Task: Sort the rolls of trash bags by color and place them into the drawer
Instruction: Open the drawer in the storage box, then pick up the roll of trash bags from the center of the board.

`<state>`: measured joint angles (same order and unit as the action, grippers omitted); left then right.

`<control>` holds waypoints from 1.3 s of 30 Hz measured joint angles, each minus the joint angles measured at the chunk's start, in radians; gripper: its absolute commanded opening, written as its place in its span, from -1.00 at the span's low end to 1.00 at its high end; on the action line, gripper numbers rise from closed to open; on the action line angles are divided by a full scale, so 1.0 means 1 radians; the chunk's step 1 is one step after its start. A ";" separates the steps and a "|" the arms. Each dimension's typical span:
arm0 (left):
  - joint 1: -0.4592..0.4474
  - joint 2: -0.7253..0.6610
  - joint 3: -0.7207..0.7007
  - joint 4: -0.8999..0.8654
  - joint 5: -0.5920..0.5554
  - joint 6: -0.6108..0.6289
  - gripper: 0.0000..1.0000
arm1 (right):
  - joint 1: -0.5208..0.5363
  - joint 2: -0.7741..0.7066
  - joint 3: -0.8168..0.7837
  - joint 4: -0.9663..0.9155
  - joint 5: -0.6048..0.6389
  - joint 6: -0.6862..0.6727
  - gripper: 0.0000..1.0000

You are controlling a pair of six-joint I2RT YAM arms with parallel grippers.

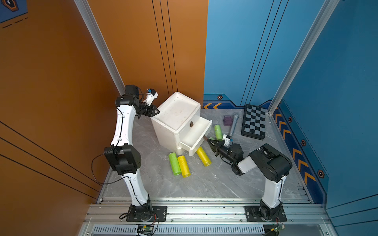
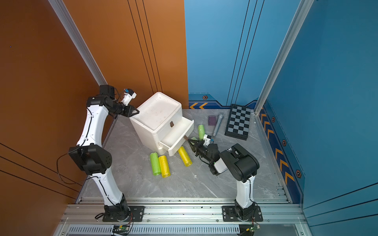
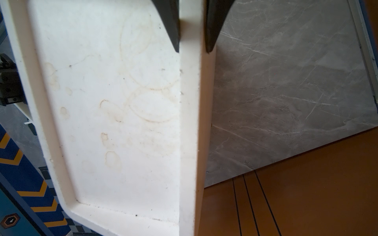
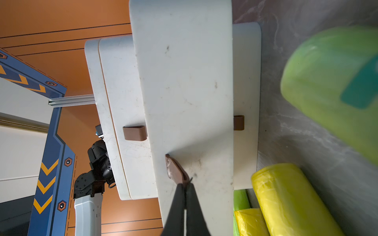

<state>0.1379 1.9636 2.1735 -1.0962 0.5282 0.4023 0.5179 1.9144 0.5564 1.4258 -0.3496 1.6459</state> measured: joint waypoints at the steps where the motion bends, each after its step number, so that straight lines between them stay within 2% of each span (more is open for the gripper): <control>1: 0.000 0.000 0.000 0.000 0.000 0.000 -1.00 | -0.003 -0.008 -0.010 0.000 -0.005 0.000 -1.00; 6: 0.000 0.000 0.000 0.000 0.000 0.000 -1.00 | -0.031 -0.050 -0.057 0.000 -0.022 0.000 -1.00; 9: 0.000 0.000 0.000 0.000 0.000 0.000 -1.00 | -0.039 -0.054 -0.065 -0.001 -0.034 -0.001 -0.89; 14: 0.000 0.000 0.000 0.000 0.000 0.000 -1.00 | -0.041 -0.054 -0.068 -0.008 -0.050 -0.010 -0.23; 16: 0.000 0.000 0.000 0.000 0.000 0.000 -1.00 | -0.043 -0.058 -0.070 -0.032 -0.058 -0.021 0.10; 20: 0.000 0.000 0.000 0.000 0.000 0.000 -1.00 | -0.049 -0.149 -0.083 -0.176 -0.074 -0.078 0.35; 24: 0.000 0.000 0.000 0.000 0.000 0.000 -1.00 | -0.064 -0.381 -0.061 -0.476 -0.093 -0.230 0.55; 29: 0.000 0.000 0.000 0.000 0.000 0.000 -1.00 | -0.093 -0.599 0.164 -1.034 -0.064 -0.543 0.62; 34: 0.000 0.000 0.000 0.000 0.000 0.000 -1.00 | -0.144 -0.611 0.397 -1.443 -0.015 -0.866 0.62; 39: 0.000 0.000 0.000 0.000 0.000 0.000 -1.00 | -0.171 -0.486 0.539 -1.713 0.020 -1.152 0.61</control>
<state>0.1383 1.9636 2.1735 -1.0966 0.5282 0.4026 0.3466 1.4284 1.0950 -0.2874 -0.3298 0.4934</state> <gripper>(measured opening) 0.185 0.807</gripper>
